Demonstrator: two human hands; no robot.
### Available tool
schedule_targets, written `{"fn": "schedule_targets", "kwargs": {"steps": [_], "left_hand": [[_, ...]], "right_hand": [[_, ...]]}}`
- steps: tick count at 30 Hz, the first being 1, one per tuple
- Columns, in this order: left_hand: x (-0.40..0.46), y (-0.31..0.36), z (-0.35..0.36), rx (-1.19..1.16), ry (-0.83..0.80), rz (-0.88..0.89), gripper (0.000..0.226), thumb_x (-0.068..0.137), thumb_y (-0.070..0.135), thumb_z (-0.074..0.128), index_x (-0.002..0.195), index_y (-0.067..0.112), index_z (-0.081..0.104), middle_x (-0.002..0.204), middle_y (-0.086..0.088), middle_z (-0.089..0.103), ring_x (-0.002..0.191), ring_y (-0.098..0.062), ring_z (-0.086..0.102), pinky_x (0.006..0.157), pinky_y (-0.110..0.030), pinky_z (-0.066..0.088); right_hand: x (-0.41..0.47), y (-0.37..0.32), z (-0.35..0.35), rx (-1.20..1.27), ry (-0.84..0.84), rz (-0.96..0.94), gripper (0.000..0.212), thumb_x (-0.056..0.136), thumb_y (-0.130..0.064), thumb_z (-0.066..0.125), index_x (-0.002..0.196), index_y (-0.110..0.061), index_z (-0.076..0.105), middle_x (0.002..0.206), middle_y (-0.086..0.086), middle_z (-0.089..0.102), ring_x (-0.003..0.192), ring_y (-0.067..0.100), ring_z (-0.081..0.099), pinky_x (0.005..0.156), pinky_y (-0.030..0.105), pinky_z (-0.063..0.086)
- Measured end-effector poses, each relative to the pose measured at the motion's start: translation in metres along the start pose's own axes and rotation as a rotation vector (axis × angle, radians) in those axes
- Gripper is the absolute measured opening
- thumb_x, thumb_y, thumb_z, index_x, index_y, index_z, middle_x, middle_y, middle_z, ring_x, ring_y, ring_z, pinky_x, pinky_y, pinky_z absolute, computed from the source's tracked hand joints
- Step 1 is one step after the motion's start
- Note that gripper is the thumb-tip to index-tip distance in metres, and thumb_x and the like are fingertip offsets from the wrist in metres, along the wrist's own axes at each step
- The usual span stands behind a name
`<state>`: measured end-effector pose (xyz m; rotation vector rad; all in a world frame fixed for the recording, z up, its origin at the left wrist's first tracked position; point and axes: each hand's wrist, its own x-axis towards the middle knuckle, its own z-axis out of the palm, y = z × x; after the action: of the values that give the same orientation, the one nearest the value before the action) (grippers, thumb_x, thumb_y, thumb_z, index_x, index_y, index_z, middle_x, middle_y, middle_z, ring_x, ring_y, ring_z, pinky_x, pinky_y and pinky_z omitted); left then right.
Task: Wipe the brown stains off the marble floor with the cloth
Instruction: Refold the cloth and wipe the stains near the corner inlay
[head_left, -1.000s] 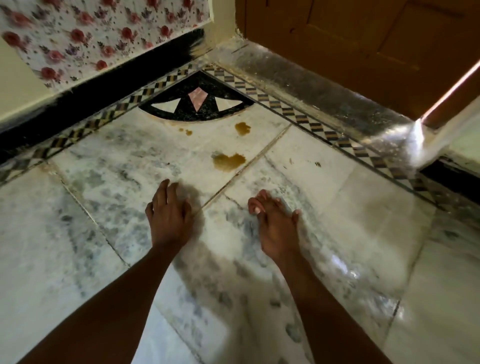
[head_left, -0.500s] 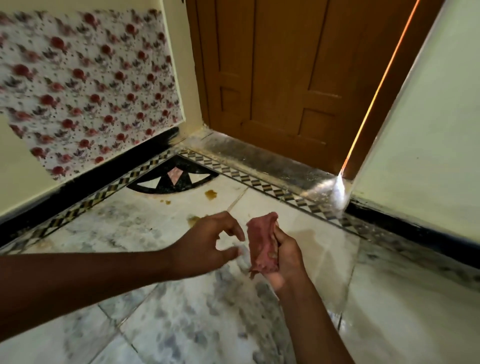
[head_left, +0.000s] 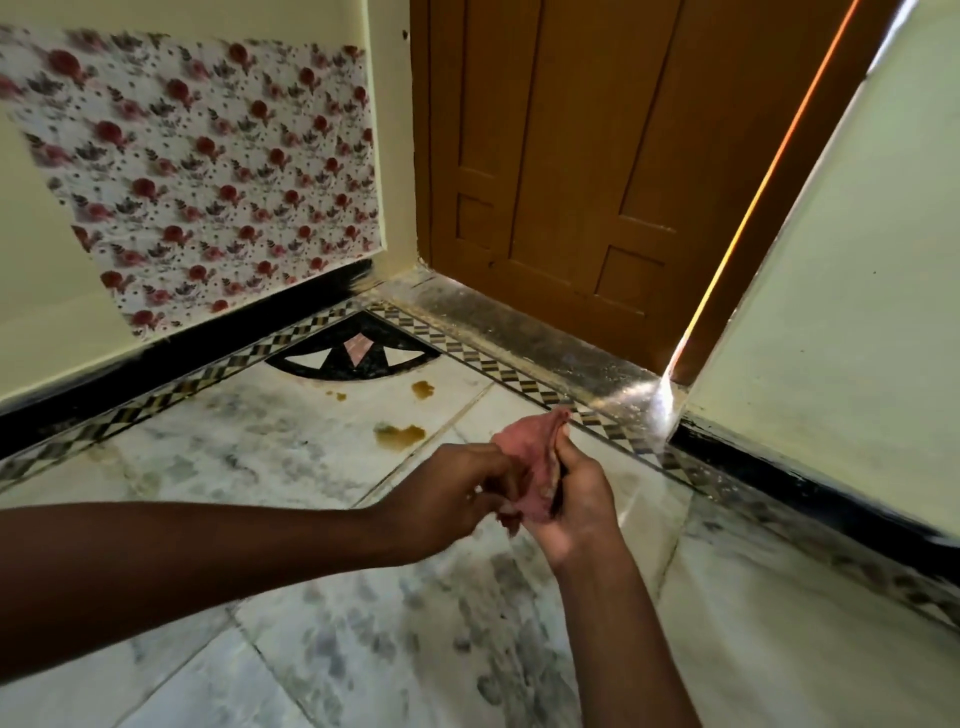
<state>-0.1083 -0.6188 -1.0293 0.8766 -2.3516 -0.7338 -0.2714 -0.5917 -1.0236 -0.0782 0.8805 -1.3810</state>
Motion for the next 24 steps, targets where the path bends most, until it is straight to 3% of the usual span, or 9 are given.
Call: {"fn": "schedule_targets", "kwargs": {"steps": [2, 6, 9, 11, 13, 15, 16, 20, 24], "left_hand": [[0.003, -0.004, -0.005, -0.029, 0.043, -0.049, 0.014, 0.089, 0.002, 0.077, 0.086, 0.014, 0.072, 0.087, 0.009, 0.072, 0.082, -0.003, 0.068, 0.069, -0.026, 0.055], [0.006, -0.007, -0.017, -0.112, 0.146, -0.115, 0.012, 0.097, 0.005, 0.072, 0.092, 0.014, 0.066, 0.090, 0.006, 0.076, 0.086, -0.008, 0.074, 0.078, -0.034, 0.061], [0.012, -0.007, -0.024, -0.135, 0.227, -0.119, 0.013, 0.097, 0.001, 0.068, 0.094, 0.013, 0.065, 0.089, 0.002, 0.077, 0.084, -0.012, 0.076, 0.078, -0.035, 0.063], [0.020, -0.007, -0.027, -0.126, 0.248, -0.105, 0.013, 0.096, 0.000, 0.068, 0.094, 0.013, 0.065, 0.087, 0.003, 0.075, 0.084, -0.011, 0.074, 0.077, -0.032, 0.061], [0.030, -0.004, -0.028, -0.103, 0.253, -0.089, 0.012, 0.096, 0.004, 0.069, 0.094, 0.015, 0.065, 0.086, 0.005, 0.075, 0.085, -0.008, 0.073, 0.075, -0.026, 0.059], [0.039, -0.001, -0.028, -0.061, 0.265, -0.069, 0.013, 0.097, 0.007, 0.068, 0.094, 0.018, 0.065, 0.086, 0.008, 0.074, 0.085, -0.006, 0.071, 0.071, -0.019, 0.054], [0.043, 0.000, -0.029, -0.047, 0.273, -0.058, 0.013, 0.098, 0.007, 0.067, 0.095, 0.019, 0.064, 0.086, 0.010, 0.073, 0.084, -0.005, 0.070, 0.069, -0.016, 0.052], [0.058, 0.002, -0.036, -0.008, 0.302, -0.012, 0.012, 0.100, 0.004, 0.066, 0.098, 0.015, 0.064, 0.088, 0.012, 0.071, 0.085, -0.002, 0.067, 0.068, -0.012, 0.047], [0.076, 0.003, -0.049, 0.004, 0.333, 0.028, 0.005, 0.101, 0.006, 0.066, 0.102, 0.010, 0.066, 0.093, 0.006, 0.073, 0.088, -0.004, 0.066, 0.071, -0.012, 0.048]], "right_hand": [[-0.002, 0.000, 0.001, -0.073, 0.026, -0.023, 0.044, 0.111, -0.038, 0.048, 0.123, -0.001, 0.071, 0.123, 0.025, 0.075, 0.119, 0.039, 0.070, 0.091, 0.050, 0.058], [-0.004, 0.001, -0.008, -0.155, 0.060, -0.075, 0.045, 0.111, -0.037, 0.048, 0.120, 0.000, 0.071, 0.100, 0.021, 0.081, 0.092, 0.031, 0.078, 0.083, 0.043, 0.057], [0.006, 0.005, -0.016, -0.167, 0.039, -0.058, 0.053, 0.109, -0.046, 0.050, 0.125, 0.000, 0.072, 0.110, 0.024, 0.079, 0.108, 0.038, 0.073, 0.092, 0.049, 0.056], [0.009, 0.009, -0.017, -0.168, 0.004, -0.035, 0.059, 0.106, -0.053, 0.051, 0.109, -0.001, 0.080, 0.113, 0.029, 0.077, 0.110, 0.046, 0.071, 0.097, 0.058, 0.054], [0.007, 0.013, -0.018, -0.161, -0.052, -0.030, 0.049, 0.103, -0.047, 0.056, 0.101, -0.005, 0.082, 0.117, 0.029, 0.076, 0.111, 0.047, 0.071, 0.102, 0.063, 0.053], [0.011, 0.016, -0.024, -0.188, -0.099, -0.095, 0.040, 0.098, -0.032, 0.066, 0.125, -0.003, 0.072, 0.125, 0.027, 0.074, 0.118, 0.046, 0.070, 0.104, 0.064, 0.054], [0.013, 0.017, -0.026, -0.223, -0.104, -0.137, 0.048, 0.093, -0.026, 0.072, 0.135, -0.003, 0.066, 0.126, 0.026, 0.074, 0.119, 0.045, 0.071, 0.104, 0.065, 0.054], [0.013, 0.011, -0.035, -0.353, -0.160, -0.199, 0.059, 0.083, -0.026, 0.078, 0.138, -0.011, 0.061, 0.124, 0.020, 0.077, 0.113, 0.038, 0.076, 0.097, 0.057, 0.060], [0.019, 0.009, -0.043, -0.638, -0.159, -0.255, 0.057, 0.079, -0.024, 0.087, 0.123, 0.005, 0.064, 0.112, 0.018, 0.080, 0.106, 0.039, 0.077, 0.098, 0.055, 0.060]]}}
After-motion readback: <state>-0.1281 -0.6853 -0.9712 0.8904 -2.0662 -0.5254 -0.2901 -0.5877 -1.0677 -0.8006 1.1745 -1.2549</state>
